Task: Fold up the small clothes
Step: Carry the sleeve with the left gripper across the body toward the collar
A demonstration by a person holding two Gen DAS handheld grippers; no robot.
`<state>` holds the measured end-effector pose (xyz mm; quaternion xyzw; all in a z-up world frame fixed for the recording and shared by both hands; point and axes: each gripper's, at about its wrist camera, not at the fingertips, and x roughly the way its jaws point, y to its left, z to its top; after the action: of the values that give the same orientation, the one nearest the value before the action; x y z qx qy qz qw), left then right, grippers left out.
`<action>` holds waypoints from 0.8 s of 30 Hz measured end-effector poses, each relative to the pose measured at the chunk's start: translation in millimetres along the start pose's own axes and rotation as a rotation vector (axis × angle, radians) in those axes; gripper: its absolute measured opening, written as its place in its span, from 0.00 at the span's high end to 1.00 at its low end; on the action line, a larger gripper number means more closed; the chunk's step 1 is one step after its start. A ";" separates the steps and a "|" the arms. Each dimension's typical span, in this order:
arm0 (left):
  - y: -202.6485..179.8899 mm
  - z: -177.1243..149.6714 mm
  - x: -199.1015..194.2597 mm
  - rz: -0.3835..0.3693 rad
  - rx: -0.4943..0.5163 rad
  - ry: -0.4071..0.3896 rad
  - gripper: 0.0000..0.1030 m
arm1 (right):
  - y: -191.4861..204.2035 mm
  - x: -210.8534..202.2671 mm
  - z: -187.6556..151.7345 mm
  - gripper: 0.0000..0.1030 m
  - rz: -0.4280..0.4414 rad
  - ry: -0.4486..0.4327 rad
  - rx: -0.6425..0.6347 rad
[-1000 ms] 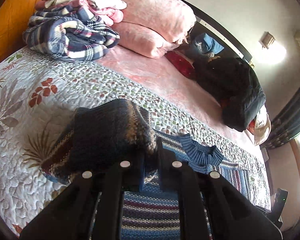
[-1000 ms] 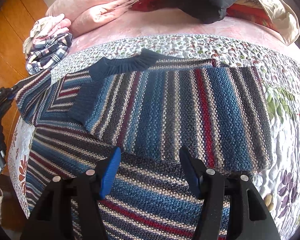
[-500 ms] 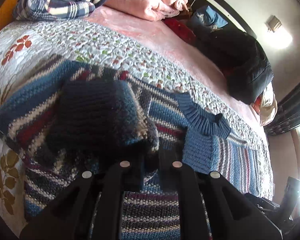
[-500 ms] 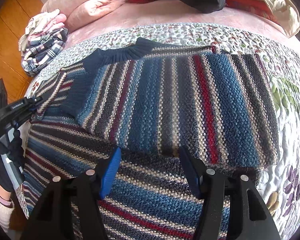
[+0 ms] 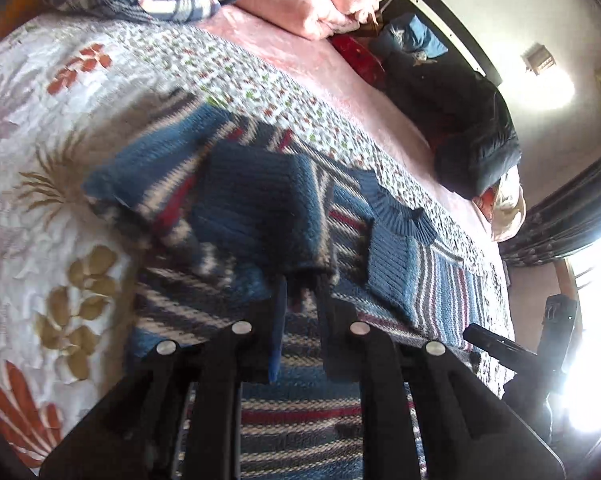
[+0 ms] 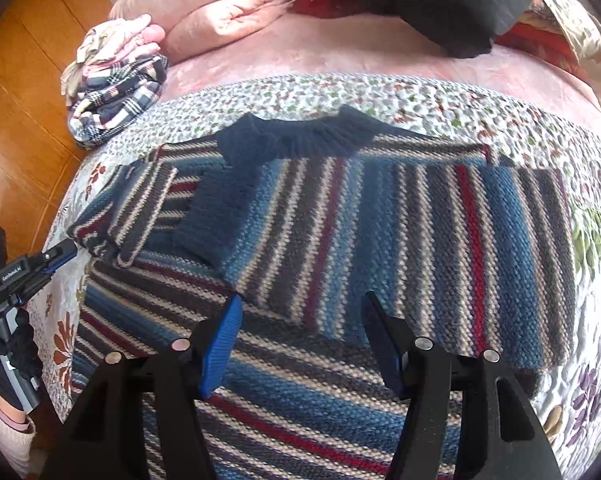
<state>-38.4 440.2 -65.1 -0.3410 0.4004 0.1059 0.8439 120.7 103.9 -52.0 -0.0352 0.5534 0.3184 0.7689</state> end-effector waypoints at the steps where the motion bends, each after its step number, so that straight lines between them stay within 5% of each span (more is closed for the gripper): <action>1: 3.1 7.5 -4.8 0.039 0.024 -0.023 0.87 | 8.5 2.1 4.4 0.39 0.019 0.002 -0.005; 7: 26.8 49.6 27.0 0.209 0.037 0.003 0.87 | 63.7 19.4 24.4 0.39 0.048 0.026 -0.067; 13: 36.2 43.2 74.4 0.316 0.104 0.107 0.87 | 94.5 39.0 31.2 0.39 0.069 0.068 -0.100; 20: 47.8 38.8 77.4 0.275 0.090 0.091 0.87 | 125.1 70.7 43.0 0.39 0.140 0.121 -0.090; 24: 60.4 41.5 44.7 0.169 -0.058 0.024 0.86 | 146.0 88.9 53.4 0.39 0.193 0.148 -0.078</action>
<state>-11.3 508.4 -109.7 -0.3313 0.4348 0.1842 0.8168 104.1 281.7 -65.6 -0.0349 0.5965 0.4089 0.6898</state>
